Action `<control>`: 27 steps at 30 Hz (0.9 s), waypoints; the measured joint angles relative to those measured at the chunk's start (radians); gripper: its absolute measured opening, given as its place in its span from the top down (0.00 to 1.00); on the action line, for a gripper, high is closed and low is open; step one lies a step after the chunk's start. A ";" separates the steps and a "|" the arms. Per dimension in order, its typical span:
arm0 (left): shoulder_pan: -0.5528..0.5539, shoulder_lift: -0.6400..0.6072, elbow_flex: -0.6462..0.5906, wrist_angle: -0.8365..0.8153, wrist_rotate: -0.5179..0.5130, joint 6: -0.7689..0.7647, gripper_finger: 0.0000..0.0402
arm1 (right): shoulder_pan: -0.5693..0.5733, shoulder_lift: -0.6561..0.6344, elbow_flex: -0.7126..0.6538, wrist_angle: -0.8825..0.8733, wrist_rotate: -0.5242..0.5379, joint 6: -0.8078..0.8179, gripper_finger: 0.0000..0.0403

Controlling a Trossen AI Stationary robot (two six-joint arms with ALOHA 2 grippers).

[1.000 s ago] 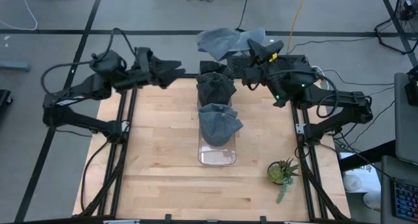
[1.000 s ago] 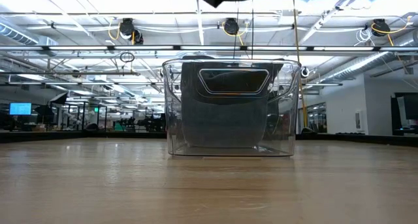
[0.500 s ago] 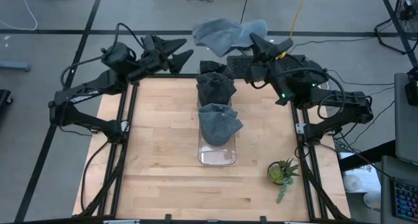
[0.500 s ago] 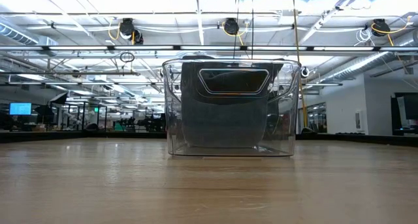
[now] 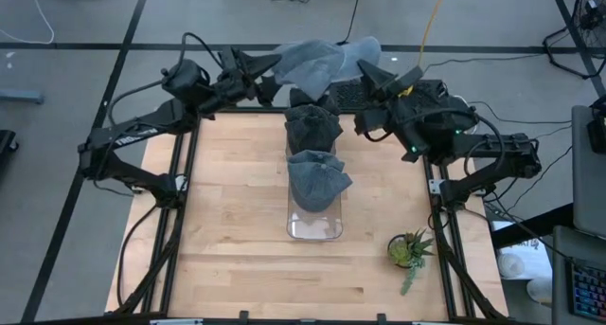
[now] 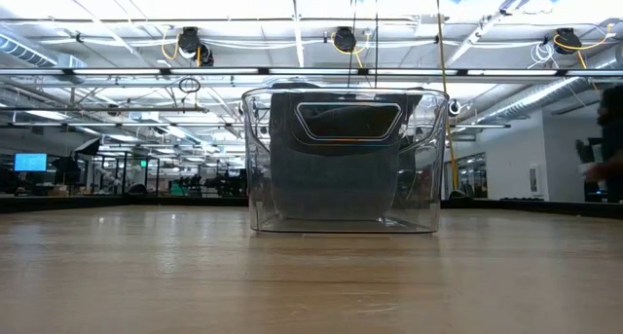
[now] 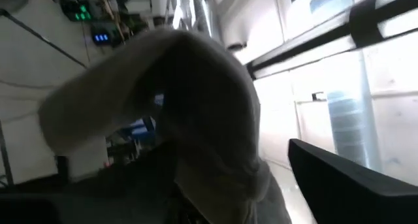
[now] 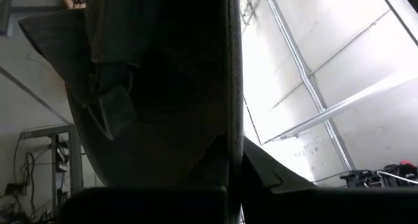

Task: Pick & Place hat
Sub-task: Put the blue cap into the bottom transparent bin

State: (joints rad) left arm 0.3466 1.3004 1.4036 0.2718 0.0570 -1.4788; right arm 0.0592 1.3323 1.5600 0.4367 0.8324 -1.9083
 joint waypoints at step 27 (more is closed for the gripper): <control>0.013 0.020 0.000 0.020 0.095 0.030 0.95 | 0.028 -0.001 0.000 -0.030 0.006 0.000 0.97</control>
State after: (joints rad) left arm 0.3595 1.3209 1.4036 0.2919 0.1524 -1.4492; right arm 0.0872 1.3315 1.5600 0.4066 0.8383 -1.9083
